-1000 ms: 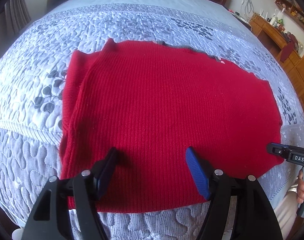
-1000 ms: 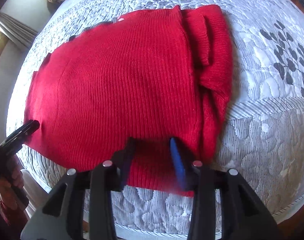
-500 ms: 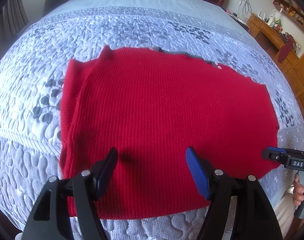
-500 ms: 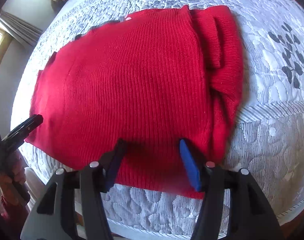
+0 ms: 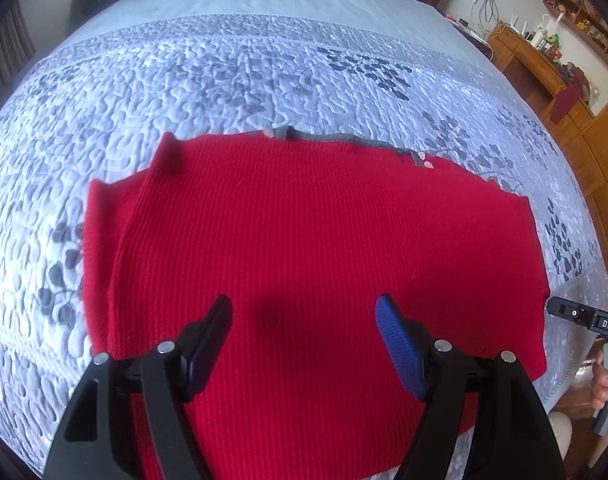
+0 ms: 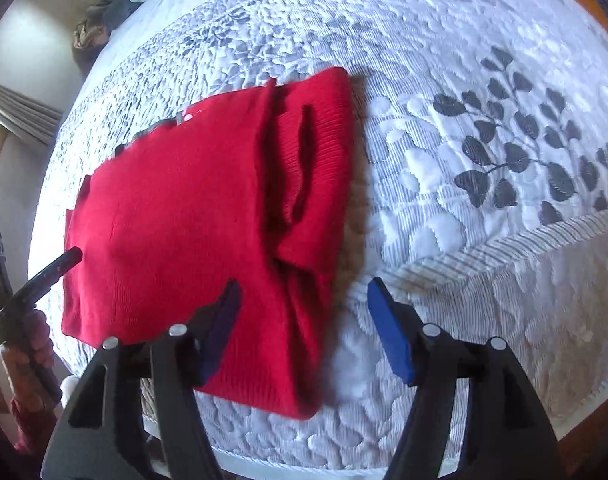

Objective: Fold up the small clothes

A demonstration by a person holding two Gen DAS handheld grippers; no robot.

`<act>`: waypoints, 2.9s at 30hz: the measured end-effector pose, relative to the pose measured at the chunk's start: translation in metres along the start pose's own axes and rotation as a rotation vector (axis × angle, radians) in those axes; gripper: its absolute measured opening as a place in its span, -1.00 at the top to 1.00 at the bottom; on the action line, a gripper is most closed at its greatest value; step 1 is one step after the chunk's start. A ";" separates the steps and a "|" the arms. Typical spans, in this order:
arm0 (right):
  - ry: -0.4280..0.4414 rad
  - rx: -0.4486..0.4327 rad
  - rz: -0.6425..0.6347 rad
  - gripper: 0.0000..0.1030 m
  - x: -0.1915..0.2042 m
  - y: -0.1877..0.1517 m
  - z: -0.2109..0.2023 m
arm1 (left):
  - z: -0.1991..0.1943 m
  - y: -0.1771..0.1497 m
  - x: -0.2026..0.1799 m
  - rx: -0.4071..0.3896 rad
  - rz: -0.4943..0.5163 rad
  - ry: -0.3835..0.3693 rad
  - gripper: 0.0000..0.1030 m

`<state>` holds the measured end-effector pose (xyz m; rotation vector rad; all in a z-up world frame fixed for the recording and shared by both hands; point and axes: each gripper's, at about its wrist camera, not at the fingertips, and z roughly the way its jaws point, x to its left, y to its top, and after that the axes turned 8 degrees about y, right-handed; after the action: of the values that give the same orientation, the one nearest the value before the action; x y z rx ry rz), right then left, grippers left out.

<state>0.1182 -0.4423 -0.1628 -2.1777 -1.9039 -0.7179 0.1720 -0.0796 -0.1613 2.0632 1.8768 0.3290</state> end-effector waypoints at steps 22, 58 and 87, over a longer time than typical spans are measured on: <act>0.132 0.021 0.059 0.66 -0.015 0.031 0.023 | 0.046 0.012 -0.002 0.066 0.051 -0.025 -0.50; -0.061 0.058 -0.489 -0.14 0.178 -0.049 0.006 | 0.048 0.020 0.006 0.103 0.017 -0.103 -0.67; 0.065 0.049 -0.436 0.75 0.151 -0.059 0.026 | 0.033 0.015 -0.007 0.317 -0.248 -0.314 -0.65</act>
<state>0.0784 -0.2868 -0.1280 -1.7001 -2.3594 -0.7826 0.1975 -0.0902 -0.1858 1.8935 2.0498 -0.3545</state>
